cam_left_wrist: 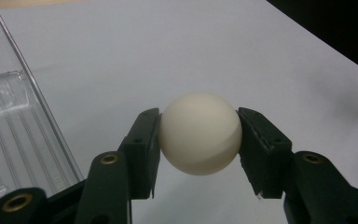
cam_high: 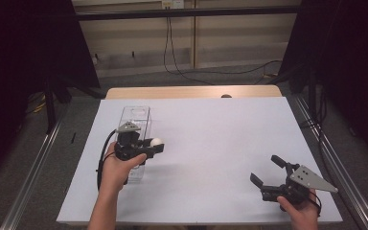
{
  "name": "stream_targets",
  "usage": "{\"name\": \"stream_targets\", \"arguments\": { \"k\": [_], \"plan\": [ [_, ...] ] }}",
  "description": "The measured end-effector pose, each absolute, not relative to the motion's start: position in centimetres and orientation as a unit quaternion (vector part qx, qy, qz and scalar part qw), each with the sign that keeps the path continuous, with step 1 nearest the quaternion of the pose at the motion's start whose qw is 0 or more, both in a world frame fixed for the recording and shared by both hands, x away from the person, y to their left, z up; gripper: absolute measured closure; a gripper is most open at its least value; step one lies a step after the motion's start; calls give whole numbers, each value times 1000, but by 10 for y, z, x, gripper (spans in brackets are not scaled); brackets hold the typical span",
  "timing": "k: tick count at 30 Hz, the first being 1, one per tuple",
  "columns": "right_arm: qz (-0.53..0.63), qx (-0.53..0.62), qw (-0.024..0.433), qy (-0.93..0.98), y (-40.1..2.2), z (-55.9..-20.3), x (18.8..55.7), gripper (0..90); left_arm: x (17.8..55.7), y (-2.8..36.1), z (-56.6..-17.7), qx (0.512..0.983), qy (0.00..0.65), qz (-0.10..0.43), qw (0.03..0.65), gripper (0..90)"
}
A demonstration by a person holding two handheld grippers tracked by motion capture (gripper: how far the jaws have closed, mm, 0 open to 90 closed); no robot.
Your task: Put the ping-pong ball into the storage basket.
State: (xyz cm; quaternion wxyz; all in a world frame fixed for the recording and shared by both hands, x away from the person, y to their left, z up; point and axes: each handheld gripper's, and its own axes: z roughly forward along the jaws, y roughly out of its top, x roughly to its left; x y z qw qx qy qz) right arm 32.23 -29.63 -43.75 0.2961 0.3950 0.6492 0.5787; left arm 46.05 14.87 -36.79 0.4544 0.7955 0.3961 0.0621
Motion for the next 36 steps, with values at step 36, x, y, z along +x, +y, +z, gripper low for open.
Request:
{"name": "stream_targets", "arguments": {
  "k": [36],
  "plan": [
    [580, 397, 293, 648, -295, -438, 323, 12, 463, 160, -366, 791, 405, 65, 454, 511]
  ]
}}
